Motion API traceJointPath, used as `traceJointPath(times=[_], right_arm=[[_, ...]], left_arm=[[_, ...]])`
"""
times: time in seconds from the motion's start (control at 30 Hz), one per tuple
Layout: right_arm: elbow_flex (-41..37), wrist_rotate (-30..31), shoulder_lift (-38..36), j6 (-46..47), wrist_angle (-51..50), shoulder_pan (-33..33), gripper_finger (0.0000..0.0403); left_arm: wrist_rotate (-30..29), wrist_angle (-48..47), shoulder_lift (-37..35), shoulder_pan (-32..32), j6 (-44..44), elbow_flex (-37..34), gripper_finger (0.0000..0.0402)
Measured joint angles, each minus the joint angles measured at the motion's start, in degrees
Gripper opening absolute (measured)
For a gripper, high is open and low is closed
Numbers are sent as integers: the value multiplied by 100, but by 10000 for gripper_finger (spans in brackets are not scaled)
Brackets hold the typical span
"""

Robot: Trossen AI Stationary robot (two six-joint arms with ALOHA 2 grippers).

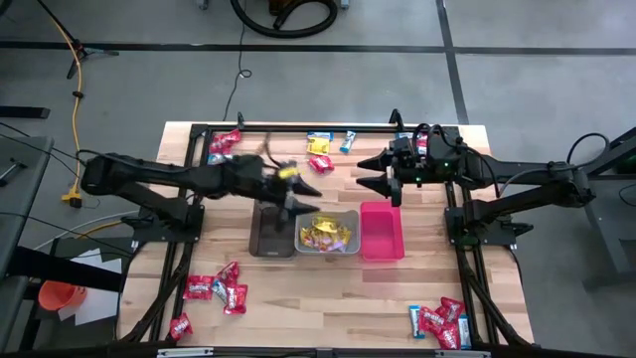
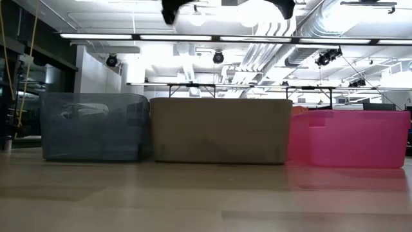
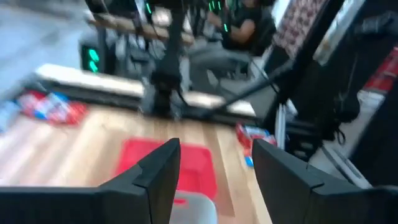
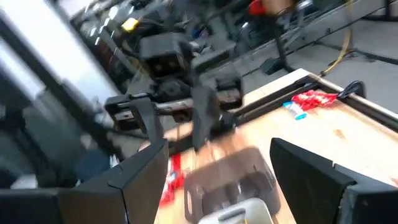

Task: Sort candy
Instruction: Put the yellow candy into the gray bin

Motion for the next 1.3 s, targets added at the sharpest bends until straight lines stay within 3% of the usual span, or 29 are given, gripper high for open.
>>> traceJointPath(times=[0.13,0.3,0.43,0.77,0.93,1.17,1.3], right_arm=[[7,863,99,564,574,-111,277],[378,1027,695,921,387,-692,277],[1381,741,1745,800,-563,-1229,277],[4023,801,4714,701,-2795,-2377,277],[5021,577,5943,1238,-3580,-2509,277],[6391,454,7427,1609,-4528,-2500,277],[7229,457,8081,1766,-5099,-2503,277]], left_arm=[[-659,-133,-629,248,354,6,189],[-1063,-290,-1149,657,538,9,189],[-1180,-576,-1314,920,531,6,189],[-1311,-771,-1277,1039,600,2,189],[-1336,-796,-1275,1039,897,2,188],[-1950,-796,-1275,1049,1006,2,188],[-1973,-903,-1275,1123,1089,2,188]])
